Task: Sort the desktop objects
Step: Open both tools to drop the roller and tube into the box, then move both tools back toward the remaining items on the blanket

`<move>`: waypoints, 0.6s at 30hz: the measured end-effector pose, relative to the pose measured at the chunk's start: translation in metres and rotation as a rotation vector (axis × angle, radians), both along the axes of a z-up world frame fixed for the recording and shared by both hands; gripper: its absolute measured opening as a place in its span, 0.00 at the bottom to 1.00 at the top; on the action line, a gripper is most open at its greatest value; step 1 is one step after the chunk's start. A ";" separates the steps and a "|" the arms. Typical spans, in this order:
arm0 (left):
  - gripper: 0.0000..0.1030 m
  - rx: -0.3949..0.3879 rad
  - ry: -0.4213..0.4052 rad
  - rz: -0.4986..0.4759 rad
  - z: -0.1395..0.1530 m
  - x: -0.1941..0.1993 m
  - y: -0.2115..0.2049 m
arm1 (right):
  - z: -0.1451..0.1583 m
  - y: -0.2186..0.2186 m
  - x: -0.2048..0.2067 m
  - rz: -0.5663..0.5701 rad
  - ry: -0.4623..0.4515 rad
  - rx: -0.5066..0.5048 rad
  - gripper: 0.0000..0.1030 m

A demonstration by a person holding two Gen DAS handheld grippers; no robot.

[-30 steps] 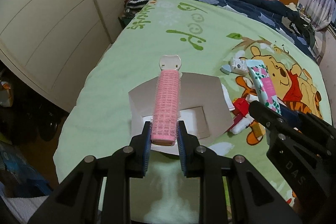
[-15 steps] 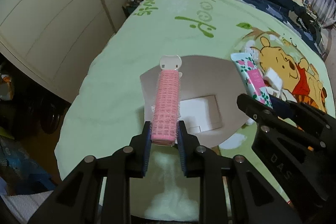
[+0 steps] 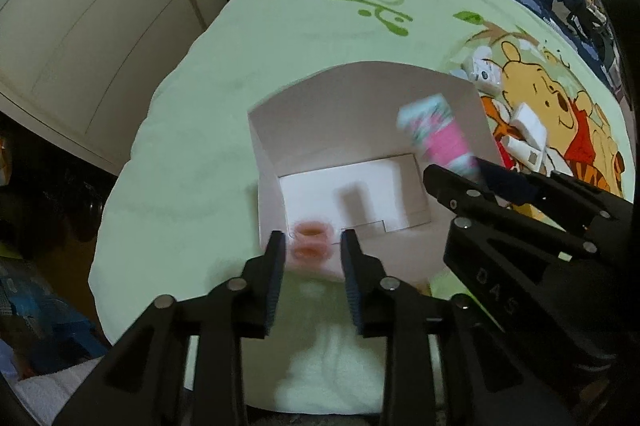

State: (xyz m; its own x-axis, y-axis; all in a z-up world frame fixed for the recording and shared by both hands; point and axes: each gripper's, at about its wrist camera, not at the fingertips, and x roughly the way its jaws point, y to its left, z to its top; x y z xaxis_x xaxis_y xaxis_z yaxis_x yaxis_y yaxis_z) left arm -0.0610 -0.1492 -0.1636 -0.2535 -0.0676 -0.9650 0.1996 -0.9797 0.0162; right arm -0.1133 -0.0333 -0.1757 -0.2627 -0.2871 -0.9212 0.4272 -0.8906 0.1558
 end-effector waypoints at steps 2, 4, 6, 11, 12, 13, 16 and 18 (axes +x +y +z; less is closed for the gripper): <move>0.57 0.004 -0.005 0.002 -0.002 -0.002 -0.002 | -0.003 0.002 -0.004 -0.012 -0.013 0.007 0.37; 0.58 0.002 -0.001 0.003 -0.001 -0.002 -0.003 | -0.002 0.004 -0.007 -0.019 -0.011 0.007 0.37; 0.58 0.001 0.002 0.006 0.000 -0.002 -0.004 | 0.002 0.006 -0.007 -0.026 0.006 0.006 0.37; 0.58 -0.020 0.055 0.020 0.023 0.005 -0.002 | 0.037 0.026 0.002 -0.070 0.095 -0.061 0.37; 0.58 -0.026 0.067 0.016 0.029 0.007 0.000 | 0.044 0.030 0.004 -0.079 0.109 -0.073 0.37; 0.58 -0.030 0.078 0.010 0.035 0.008 0.003 | 0.050 0.035 0.006 -0.089 0.122 -0.084 0.37; 0.58 -0.043 0.109 -0.008 0.051 0.013 0.011 | 0.068 0.052 0.017 -0.121 0.154 -0.114 0.37; 0.58 -0.045 0.127 -0.029 0.060 0.017 0.020 | 0.078 0.067 0.028 -0.146 0.170 -0.126 0.37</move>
State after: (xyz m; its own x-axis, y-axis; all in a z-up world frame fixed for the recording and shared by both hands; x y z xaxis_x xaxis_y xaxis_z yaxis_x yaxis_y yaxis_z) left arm -0.0438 -0.1289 -0.1036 -0.3762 -0.1008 -0.9211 0.1744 -0.9840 0.0364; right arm -0.0857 0.0336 -0.0982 -0.4581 -0.3440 -0.8196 0.3250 -0.9230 0.2058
